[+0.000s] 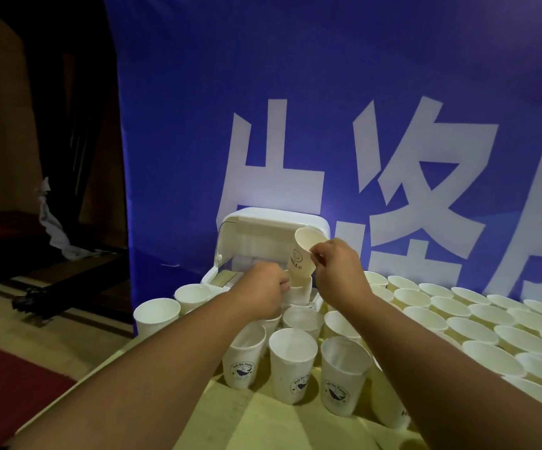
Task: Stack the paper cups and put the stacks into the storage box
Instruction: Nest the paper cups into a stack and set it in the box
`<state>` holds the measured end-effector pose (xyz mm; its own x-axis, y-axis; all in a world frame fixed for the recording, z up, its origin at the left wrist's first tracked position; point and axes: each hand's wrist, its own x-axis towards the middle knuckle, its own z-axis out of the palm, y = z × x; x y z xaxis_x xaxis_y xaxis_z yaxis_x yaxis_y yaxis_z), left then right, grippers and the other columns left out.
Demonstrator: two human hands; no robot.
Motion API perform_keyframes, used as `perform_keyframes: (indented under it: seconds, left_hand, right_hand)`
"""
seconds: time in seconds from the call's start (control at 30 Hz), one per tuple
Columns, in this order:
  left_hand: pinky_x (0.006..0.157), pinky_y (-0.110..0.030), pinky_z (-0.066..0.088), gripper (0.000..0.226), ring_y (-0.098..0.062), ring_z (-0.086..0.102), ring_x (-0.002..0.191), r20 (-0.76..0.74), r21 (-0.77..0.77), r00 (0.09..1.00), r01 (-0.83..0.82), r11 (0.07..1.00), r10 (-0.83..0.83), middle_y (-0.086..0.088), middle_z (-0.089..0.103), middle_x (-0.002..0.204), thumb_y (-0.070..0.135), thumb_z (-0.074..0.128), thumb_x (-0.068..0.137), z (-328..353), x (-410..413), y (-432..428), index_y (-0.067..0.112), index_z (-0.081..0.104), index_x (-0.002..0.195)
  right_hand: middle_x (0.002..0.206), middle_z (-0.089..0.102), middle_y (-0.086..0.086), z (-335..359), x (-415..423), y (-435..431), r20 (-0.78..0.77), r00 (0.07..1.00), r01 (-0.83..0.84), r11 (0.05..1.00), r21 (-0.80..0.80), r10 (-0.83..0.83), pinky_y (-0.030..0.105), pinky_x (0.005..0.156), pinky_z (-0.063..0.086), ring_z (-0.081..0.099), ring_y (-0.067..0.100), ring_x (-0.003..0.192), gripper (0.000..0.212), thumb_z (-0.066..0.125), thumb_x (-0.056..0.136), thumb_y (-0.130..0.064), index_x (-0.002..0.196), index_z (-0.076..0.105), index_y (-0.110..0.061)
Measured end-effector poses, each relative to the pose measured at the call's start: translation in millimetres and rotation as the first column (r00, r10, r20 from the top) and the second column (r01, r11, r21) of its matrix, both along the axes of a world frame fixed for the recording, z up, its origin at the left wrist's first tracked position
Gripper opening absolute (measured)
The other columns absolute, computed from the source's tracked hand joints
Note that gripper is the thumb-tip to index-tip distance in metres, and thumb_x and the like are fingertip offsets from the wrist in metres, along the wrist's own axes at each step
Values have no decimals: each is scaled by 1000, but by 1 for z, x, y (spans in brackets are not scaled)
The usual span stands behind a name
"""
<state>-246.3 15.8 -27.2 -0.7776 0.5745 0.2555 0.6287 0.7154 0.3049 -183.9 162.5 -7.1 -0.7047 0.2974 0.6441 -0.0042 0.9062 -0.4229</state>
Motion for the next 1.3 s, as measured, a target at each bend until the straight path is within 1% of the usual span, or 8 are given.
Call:
perform_keyframes:
  seconds: [0.17, 0.4, 0.57, 0.73, 0.87, 0.97, 1.07, 1.3]
  left_hand:
    - [62, -29, 46, 28, -13, 60, 76, -104, 207, 992, -43, 977, 66, 11, 62, 80, 33, 62, 98, -1, 5, -26, 30, 63, 71]
    - [54, -27, 39, 24, -10, 58, 69, -164, 199, 982, -55, 978, 88, 9, 64, 74, 42, 57, 98, -6, 27, -50, 30, 64, 78]
    - [64, -32, 54, 20, -8, 60, 72, -150, 195, 988, 10, 981, 20, 11, 67, 76, 41, 58, 95, -3, 42, -52, 30, 70, 83]
    - [58, -29, 46, 21, -8, 60, 70, -153, 172, 988, 39, 984, -12, 13, 64, 72, 41, 60, 93, -3, 61, -49, 30, 67, 76]
    - [58, -29, 47, 23, -12, 61, 70, -145, 142, 988, 72, 987, -51, 11, 64, 73, 44, 61, 92, -4, 83, -43, 29, 66, 75]
    - [57, -29, 49, 24, -11, 62, 69, -134, 126, 987, 104, 986, -87, 10, 66, 73, 44, 62, 92, -1, 103, -30, 29, 68, 76]
    - [53, -25, 40, 24, -9, 61, 67, -122, 122, 983, 150, 981, -135, 12, 65, 72, 44, 63, 93, 3, 126, -13, 30, 66, 74]
    - [58, -27, 49, 9, -6, 62, 73, -100, 90, 962, 263, 961, -254, 17, 65, 79, 40, 66, 90, 6, 182, 29, 35, 70, 83]
  right_hand:
    - [105, 59, 3, -5, -2, -6, 101, 995, -38, 992, 119, 26, 24, 81, 44, 52, 16, 91, 17, 66, 92, -12, 108, 70, -15]
    - [107, 62, 6, -19, -7, -13, 354, 930, -30, 944, 328, -93, 27, 79, 44, 49, 20, 87, 28, 67, 87, -11, 115, 69, -16]
    - [116, 61, 3, -25, -7, -15, 421, 881, 17, 903, 429, -217, 37, 90, 40, 45, 23, 104, 34, 65, 88, -21, 122, 65, -25]
    - [128, 58, -2, -18, 15, -9, 330, 933, 32, 947, 319, -143, 43, 96, 38, 45, 24, 116, 33, 58, 95, -31, 128, 61, -35]
    - [98, 70, -5, -8, 56, 4, 317, 945, 16, 976, 218, -86, 33, 79, 52, 59, 14, 85, 12, 61, 95, -32, 102, 70, -29]
    - [82, 68, -6, -4, 92, 19, 375, 924, 4, 984, 180, -72, 18, 59, 44, 60, 10, 70, 8, 63, 93, -25, 88, 69, -25]
    - [81, 66, -9, 0, 128, 34, 384, 918, 35, 984, 174, -101, 20, 65, 51, 61, 11, 70, 5, 67, 90, -25, 90, 71, -26]
    - [73, 66, -11, 5, 208, 68, 436, 890, 61, 982, 181, -135, 20, 61, 52, 63, 10, 68, 12, 71, 87, -24, 77, 67, -30]
